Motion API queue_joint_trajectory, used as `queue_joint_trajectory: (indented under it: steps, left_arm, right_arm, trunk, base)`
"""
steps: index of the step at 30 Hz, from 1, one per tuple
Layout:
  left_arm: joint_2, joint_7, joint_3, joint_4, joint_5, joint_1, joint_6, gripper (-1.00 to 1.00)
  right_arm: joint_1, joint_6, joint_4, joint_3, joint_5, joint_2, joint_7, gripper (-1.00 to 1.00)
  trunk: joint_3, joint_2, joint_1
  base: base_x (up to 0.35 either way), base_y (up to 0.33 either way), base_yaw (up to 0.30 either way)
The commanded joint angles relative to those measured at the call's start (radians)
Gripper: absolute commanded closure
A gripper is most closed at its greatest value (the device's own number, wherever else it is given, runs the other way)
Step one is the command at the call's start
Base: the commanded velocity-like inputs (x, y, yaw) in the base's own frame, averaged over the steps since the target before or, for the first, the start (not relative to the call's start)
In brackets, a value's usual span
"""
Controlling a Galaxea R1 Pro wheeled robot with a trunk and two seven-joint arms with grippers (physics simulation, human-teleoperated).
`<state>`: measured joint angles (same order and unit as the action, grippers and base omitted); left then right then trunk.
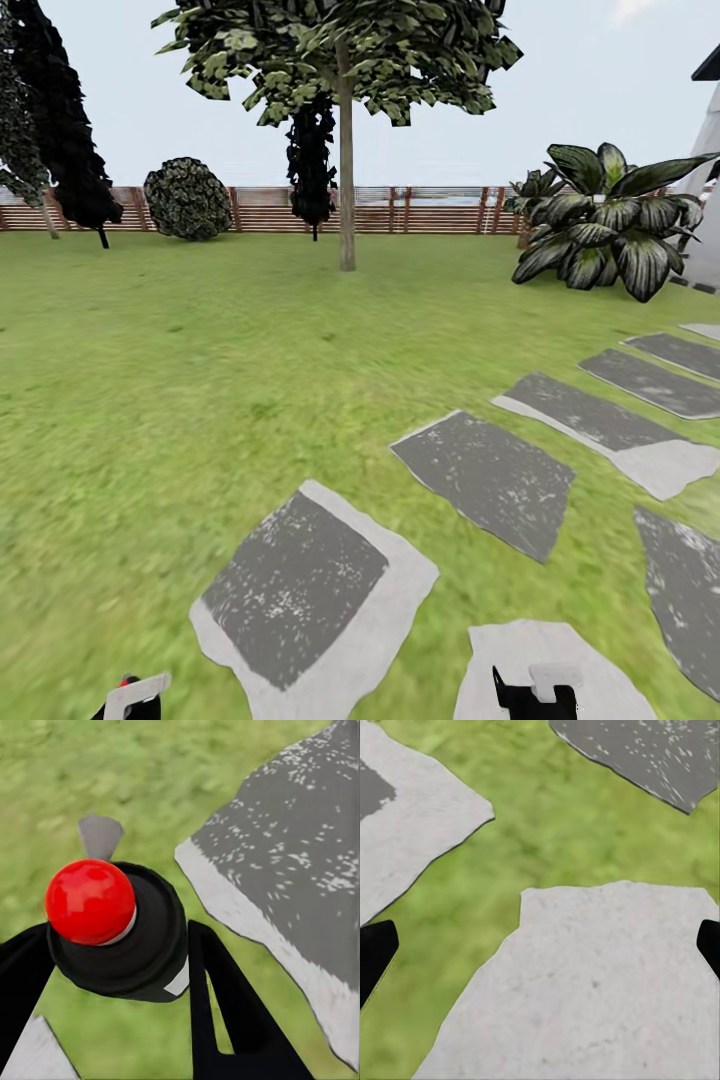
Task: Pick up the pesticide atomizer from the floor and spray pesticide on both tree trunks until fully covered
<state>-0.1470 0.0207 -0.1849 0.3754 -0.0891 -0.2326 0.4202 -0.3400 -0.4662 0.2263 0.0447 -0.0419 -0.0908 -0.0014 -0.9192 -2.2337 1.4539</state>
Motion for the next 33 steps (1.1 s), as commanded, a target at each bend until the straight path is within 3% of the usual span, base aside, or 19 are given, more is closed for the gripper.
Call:
queue_joint_trajectory:
  steps: [1, 33]
  left_arm:
    - [0.000, -0.001, 0.002, -0.001, -0.009, -0.001, 0.003, 1.00]
    - [0.000, -0.001, 0.002, 0.000, -0.009, -0.001, 0.003, 1.00]
  right_arm:
    - [-0.001, -0.003, -0.001, 0.004, -0.005, 0.000, 0.000, -1.00]
    - [-0.001, -0.003, -0.001, 0.004, -0.005, 0.000, 0.000, -1.00]
  trunk:
    - [-0.001, 0.000, 0.000]
    - [-0.001, 0.000, 0.000]
  base:
    - [0.339, 0.000, 0.000]
    - [0.339, 0.000, 0.000]
